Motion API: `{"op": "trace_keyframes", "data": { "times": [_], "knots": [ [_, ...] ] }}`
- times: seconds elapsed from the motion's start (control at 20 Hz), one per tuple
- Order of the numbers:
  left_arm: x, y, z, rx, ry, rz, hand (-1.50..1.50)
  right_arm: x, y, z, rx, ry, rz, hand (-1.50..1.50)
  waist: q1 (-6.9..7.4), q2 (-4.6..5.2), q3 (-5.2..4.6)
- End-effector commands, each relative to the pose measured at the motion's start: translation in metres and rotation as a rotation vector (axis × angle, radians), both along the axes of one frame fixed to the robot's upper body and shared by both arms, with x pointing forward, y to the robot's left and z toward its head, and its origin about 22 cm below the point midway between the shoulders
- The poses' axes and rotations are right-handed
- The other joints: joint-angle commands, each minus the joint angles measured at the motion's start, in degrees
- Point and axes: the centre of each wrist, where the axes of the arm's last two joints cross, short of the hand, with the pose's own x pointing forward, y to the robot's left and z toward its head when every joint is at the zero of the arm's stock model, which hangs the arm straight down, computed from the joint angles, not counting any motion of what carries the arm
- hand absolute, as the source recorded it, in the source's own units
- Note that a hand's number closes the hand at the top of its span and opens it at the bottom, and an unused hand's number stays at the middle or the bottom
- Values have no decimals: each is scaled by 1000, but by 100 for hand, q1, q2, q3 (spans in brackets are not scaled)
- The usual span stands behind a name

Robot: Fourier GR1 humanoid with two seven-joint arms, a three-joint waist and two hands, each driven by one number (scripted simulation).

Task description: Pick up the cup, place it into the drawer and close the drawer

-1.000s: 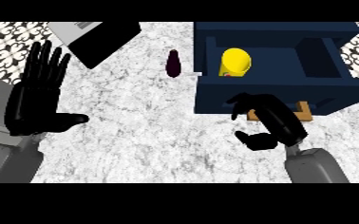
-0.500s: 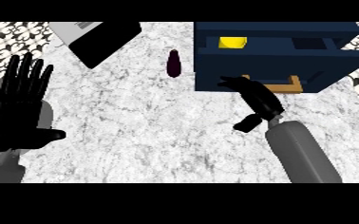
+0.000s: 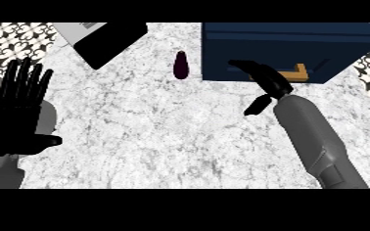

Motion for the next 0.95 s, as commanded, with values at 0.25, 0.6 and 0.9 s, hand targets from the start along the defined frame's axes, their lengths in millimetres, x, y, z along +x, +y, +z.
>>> {"op": "trace_keyframes", "data": {
  "times": [0.25,0.6,0.9],
  "knots": [
    [8,-5,3,-14,-24,-17,-150,30,-37,29,-18,45,-61,-150,165,127,20],
    [15,-10,5,14,-15,-56,-150,32,-68,45,-4,42,-75,-150,300,226,30],
    [16,-15,-1,32,-14,-37,-150,37,-56,47,2,31,-81,-150,299,209,26]
  ]
}}
